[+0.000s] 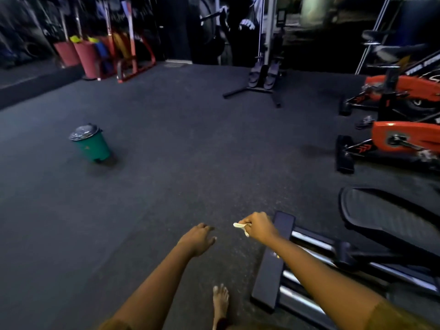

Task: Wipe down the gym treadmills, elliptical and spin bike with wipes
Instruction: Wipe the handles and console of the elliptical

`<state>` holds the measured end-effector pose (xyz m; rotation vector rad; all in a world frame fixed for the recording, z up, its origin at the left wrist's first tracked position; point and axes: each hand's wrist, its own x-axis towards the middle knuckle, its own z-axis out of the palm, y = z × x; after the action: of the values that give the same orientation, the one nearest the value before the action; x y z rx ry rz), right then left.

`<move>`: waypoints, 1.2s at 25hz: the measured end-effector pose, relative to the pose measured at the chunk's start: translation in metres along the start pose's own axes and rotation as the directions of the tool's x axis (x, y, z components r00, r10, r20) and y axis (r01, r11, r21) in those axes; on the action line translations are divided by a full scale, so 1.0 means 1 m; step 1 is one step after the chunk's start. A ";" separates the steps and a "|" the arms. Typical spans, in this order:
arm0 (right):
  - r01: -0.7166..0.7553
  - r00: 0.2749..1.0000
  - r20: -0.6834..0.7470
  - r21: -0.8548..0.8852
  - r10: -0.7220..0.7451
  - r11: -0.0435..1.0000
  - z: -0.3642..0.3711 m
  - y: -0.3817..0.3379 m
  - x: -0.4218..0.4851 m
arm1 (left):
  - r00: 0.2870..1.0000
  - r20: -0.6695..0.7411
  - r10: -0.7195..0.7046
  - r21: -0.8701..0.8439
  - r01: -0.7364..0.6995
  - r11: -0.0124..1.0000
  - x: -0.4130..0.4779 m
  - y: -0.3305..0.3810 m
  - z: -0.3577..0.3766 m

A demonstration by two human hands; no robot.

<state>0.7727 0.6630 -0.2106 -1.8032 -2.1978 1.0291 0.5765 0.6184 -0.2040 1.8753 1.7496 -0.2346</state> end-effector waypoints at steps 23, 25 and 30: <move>-0.426 0.649 -0.440 0.466 0.621 0.776 -0.283 0.083 0.433 | 0.730 0.298 0.616 0.330 -0.684 0.651 0.609 0.119 -0.362; -0.465 0.565 -0.469 0.498 0.678 0.732 -0.312 0.099 0.433 | 0.652 0.336 0.680 0.319 -0.758 0.569 0.645 0.169 -0.375; -0.564 0.236 -0.503 0.626 0.831 0.539 -0.369 0.178 0.423 | 0.387 0.450 0.805 0.239 -0.921 0.309 0.720 0.313 -0.376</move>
<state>0.9799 1.2126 -0.1647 -2.4541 -0.5594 0.4090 0.8825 1.4314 -0.1563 2.7150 0.2504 -0.4448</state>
